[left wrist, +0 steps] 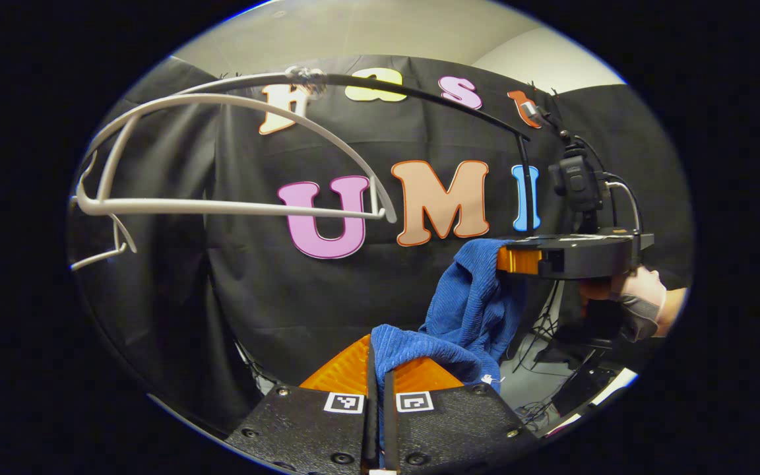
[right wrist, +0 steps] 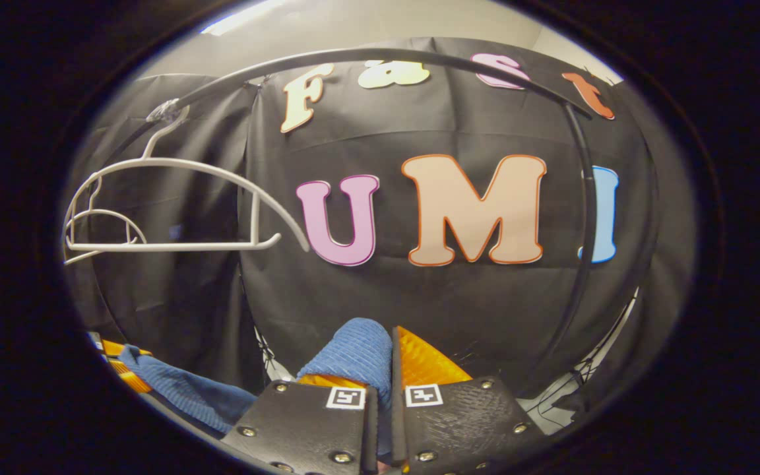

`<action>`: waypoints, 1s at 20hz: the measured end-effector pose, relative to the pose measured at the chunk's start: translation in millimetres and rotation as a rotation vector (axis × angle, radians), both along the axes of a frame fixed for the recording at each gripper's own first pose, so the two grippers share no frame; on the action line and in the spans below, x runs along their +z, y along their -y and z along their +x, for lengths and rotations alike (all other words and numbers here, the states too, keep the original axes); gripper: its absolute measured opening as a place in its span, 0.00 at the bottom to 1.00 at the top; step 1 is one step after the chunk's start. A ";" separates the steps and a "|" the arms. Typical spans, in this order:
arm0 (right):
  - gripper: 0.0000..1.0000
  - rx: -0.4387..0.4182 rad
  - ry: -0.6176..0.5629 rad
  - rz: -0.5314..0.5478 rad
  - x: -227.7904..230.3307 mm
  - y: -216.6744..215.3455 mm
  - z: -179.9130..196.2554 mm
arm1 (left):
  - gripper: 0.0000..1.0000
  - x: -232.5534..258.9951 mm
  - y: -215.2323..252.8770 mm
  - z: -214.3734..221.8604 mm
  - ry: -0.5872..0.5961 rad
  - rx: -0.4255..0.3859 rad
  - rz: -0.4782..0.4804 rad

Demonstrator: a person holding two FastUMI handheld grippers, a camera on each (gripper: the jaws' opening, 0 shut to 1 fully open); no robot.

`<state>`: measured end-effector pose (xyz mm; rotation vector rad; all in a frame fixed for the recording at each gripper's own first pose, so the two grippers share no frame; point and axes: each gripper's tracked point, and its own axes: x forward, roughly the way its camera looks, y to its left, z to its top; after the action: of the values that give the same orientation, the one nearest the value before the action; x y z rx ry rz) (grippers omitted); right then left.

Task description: Grasp the clothes on the hanger with both hands and then place them into the laundry hamper below.

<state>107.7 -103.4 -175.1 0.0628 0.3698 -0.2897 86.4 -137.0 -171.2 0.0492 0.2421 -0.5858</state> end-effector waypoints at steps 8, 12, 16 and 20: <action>0.08 -0.035 -0.077 0.021 -33.8 17.6 -13.9 | 0.04 -72.1 6.3 33.3 -0.175 0.038 0.021; 0.08 -0.005 -0.128 0.045 -60.5 -0.8 -10.1 | 0.04 -125.0 -5.5 41.1 -0.251 0.075 0.112; 0.08 0.045 -0.175 0.087 -86.8 -30.3 -1.9 | 0.04 -158.9 -29.8 34.1 -0.316 0.109 0.165; 0.08 0.122 -0.215 0.122 -106.2 -71.6 7.1 | 0.04 -181.3 -61.1 28.4 -0.364 0.158 0.185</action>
<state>114.8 -31.8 -281.4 0.1289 0.6021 -0.1530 114.9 -75.8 -352.5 0.1018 0.6484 -0.4107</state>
